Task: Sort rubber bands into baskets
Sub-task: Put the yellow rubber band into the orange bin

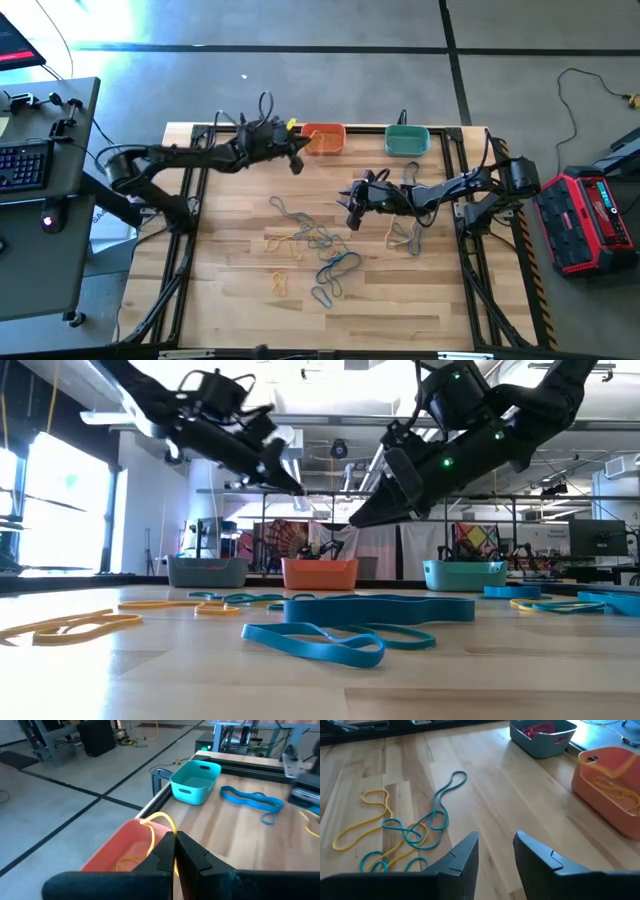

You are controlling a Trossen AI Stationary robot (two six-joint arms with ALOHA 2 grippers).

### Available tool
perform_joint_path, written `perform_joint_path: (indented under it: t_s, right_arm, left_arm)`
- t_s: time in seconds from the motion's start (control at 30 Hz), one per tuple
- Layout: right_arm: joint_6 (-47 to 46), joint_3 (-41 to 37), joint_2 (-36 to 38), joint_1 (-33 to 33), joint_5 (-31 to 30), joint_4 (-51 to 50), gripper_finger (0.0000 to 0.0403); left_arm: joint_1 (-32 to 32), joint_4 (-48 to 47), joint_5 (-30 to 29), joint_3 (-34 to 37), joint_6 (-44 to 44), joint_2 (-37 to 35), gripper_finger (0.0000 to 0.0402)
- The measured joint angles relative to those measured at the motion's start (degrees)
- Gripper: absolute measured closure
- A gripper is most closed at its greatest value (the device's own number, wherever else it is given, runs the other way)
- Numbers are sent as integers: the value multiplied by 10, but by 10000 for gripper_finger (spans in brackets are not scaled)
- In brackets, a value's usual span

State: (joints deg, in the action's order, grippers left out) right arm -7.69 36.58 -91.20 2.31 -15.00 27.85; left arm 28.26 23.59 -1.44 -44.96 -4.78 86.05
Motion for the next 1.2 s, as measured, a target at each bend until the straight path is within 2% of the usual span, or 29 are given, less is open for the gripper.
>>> perform_joint_path:
  t_s: [0.4, 0.67, 0.9, 1.2]
  right_arm:
    - [-29, 0, 0, 0, 0, -7, 291]
    - [-39, 0, 0, -1, 0, -6, 291]
    - [-39, 0, 0, -1, 0, -6, 291]
    - [-43, 0, 0, -1, 0, -6, 291]
  left_arm:
    - [77, -4, 84, -137, -15, 166, 401]
    - [106, -56, 99, -200, -34, 238, 401]
    - [107, -63, 117, -213, -43, 271, 401]
    - [107, -96, 130, -213, -59, 276, 399]
